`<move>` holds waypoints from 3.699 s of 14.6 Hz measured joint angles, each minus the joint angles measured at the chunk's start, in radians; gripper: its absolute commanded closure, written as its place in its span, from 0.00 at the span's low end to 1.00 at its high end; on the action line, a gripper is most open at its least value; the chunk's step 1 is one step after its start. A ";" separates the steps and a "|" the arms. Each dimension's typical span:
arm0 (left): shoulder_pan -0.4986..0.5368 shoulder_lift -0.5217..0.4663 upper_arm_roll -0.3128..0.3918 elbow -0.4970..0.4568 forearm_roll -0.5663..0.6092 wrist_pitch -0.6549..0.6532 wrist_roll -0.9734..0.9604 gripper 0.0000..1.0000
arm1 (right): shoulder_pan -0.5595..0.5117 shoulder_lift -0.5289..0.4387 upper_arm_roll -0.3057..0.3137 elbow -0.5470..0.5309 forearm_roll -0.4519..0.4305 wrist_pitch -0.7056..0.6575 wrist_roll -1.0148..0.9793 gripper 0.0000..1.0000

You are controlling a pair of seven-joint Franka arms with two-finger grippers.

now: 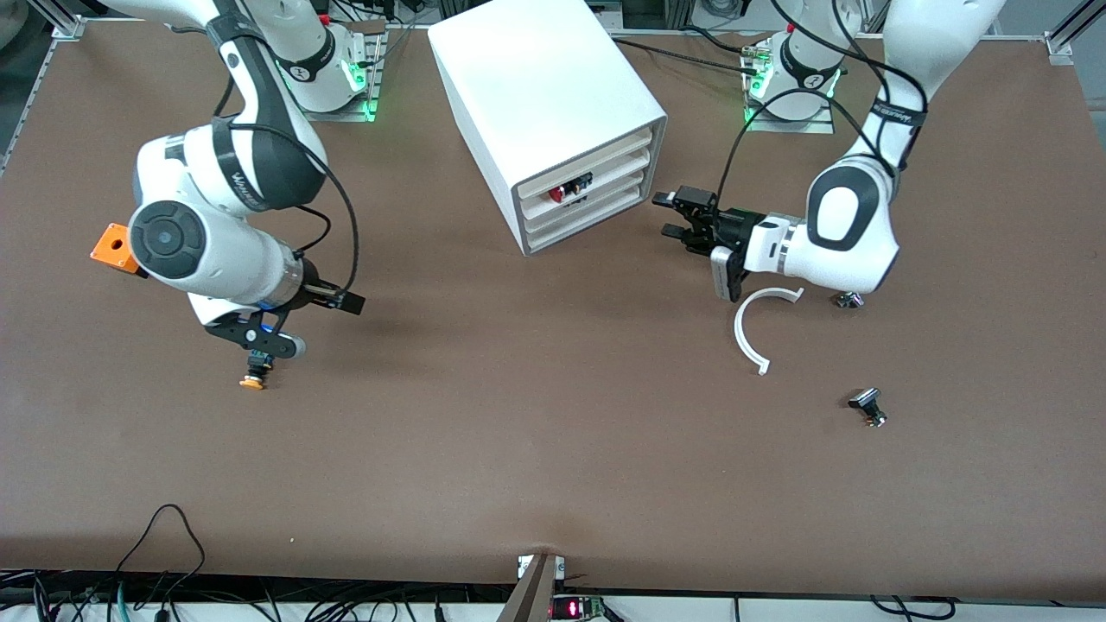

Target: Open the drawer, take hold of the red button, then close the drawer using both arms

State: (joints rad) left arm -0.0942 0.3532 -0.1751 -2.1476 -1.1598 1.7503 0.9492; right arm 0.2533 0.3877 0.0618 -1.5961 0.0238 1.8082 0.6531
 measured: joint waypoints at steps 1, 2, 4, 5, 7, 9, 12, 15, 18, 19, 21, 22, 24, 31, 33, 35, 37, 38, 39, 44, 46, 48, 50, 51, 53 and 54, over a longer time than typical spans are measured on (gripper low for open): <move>-0.002 0.011 -0.021 -0.015 -0.018 0.007 0.015 0.41 | 0.012 0.006 0.000 0.000 0.000 0.004 0.033 0.01; -0.006 0.023 -0.036 -0.027 -0.029 0.014 0.023 0.42 | 0.025 0.011 0.000 0.000 0.000 0.009 0.066 0.01; -0.010 0.054 -0.061 -0.039 -0.048 0.018 0.038 0.44 | 0.051 0.019 0.001 0.000 0.000 0.018 0.134 0.01; -0.011 0.071 -0.067 -0.040 -0.060 0.019 0.051 0.44 | 0.063 0.023 0.001 0.000 0.000 0.021 0.163 0.01; -0.011 0.099 -0.077 -0.042 -0.088 0.019 0.083 0.45 | 0.082 0.029 0.001 0.000 0.000 0.025 0.219 0.01; -0.012 0.116 -0.086 -0.049 -0.098 0.019 0.109 0.49 | 0.104 0.036 0.002 0.002 0.000 0.038 0.275 0.01; -0.012 0.123 -0.095 -0.075 -0.116 0.019 0.142 0.66 | 0.134 0.048 0.002 0.028 0.014 0.059 0.341 0.01; -0.012 0.128 -0.111 -0.093 -0.140 0.019 0.154 0.94 | 0.148 0.068 0.002 0.094 0.074 0.056 0.376 0.01; -0.014 0.129 -0.121 -0.096 -0.155 0.012 0.178 1.00 | 0.154 0.086 0.002 0.149 0.091 0.052 0.425 0.01; -0.017 0.129 -0.122 -0.096 -0.155 0.012 0.179 1.00 | 0.159 0.092 0.002 0.169 0.092 0.051 0.446 0.01; -0.018 0.129 -0.122 -0.097 -0.155 0.013 0.180 1.00 | 0.177 0.109 0.002 0.210 0.095 0.048 0.494 0.01; -0.016 0.129 -0.122 -0.097 -0.155 0.013 0.181 1.00 | 0.189 0.121 0.002 0.237 0.098 0.040 0.520 0.01; -0.003 0.129 -0.121 -0.094 -0.155 0.014 0.182 1.00 | 0.214 0.152 0.002 0.308 0.099 0.014 0.581 0.01; 0.099 0.144 -0.079 0.035 -0.022 0.019 0.147 1.00 | 0.290 0.251 0.003 0.512 0.102 0.010 0.781 0.01; 0.122 0.163 -0.077 0.076 0.003 0.019 0.135 1.00 | 0.314 0.267 0.003 0.531 0.108 0.047 0.845 0.01; 0.137 0.185 -0.076 0.103 0.009 0.018 0.135 1.00 | 0.347 0.284 0.003 0.537 0.109 0.082 0.906 0.01; 0.146 0.203 -0.076 0.122 0.009 0.017 0.135 1.00 | 0.386 0.304 0.003 0.538 0.109 0.115 0.967 0.01; 0.149 0.208 -0.076 0.131 0.009 0.017 0.135 0.97 | 0.407 0.315 0.003 0.538 0.109 0.128 0.994 0.01; 0.150 0.210 -0.075 0.136 0.009 0.017 0.135 0.71 | 0.427 0.324 0.003 0.539 0.109 0.136 1.014 0.01; 0.174 0.217 -0.063 0.147 0.017 0.011 0.134 0.00 | 0.530 0.386 -0.001 0.539 0.083 0.139 1.051 0.01; 0.199 0.217 -0.061 0.167 0.020 -0.044 0.112 0.00 | 0.559 0.408 -0.002 0.539 0.070 0.141 1.058 0.01; 0.223 0.214 -0.060 0.204 0.053 -0.106 0.045 0.00 | 0.585 0.423 -0.002 0.539 0.048 0.139 1.058 0.01; 0.244 0.202 -0.060 0.259 0.124 -0.165 -0.064 0.00 | 0.607 0.435 -0.002 0.539 0.015 0.138 1.059 0.01; 0.254 0.191 -0.059 0.292 0.155 -0.204 -0.132 0.00 | 0.615 0.442 -0.002 0.540 0.007 0.138 1.059 0.01; 0.269 0.170 -0.059 0.371 0.235 -0.274 -0.265 0.00 | 0.620 0.452 -0.002 0.540 0.004 0.141 1.060 0.05; 0.275 0.161 -0.059 0.419 0.285 -0.307 -0.329 0.00 | 0.620 0.454 -0.003 0.540 0.004 0.145 1.063 0.10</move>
State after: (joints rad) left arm 0.1805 0.5143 -0.2346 -1.7289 -0.8746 1.4436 0.6201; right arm 0.8736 0.8420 0.0586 -1.0565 0.0279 1.9528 1.7158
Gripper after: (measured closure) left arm 0.000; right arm 0.013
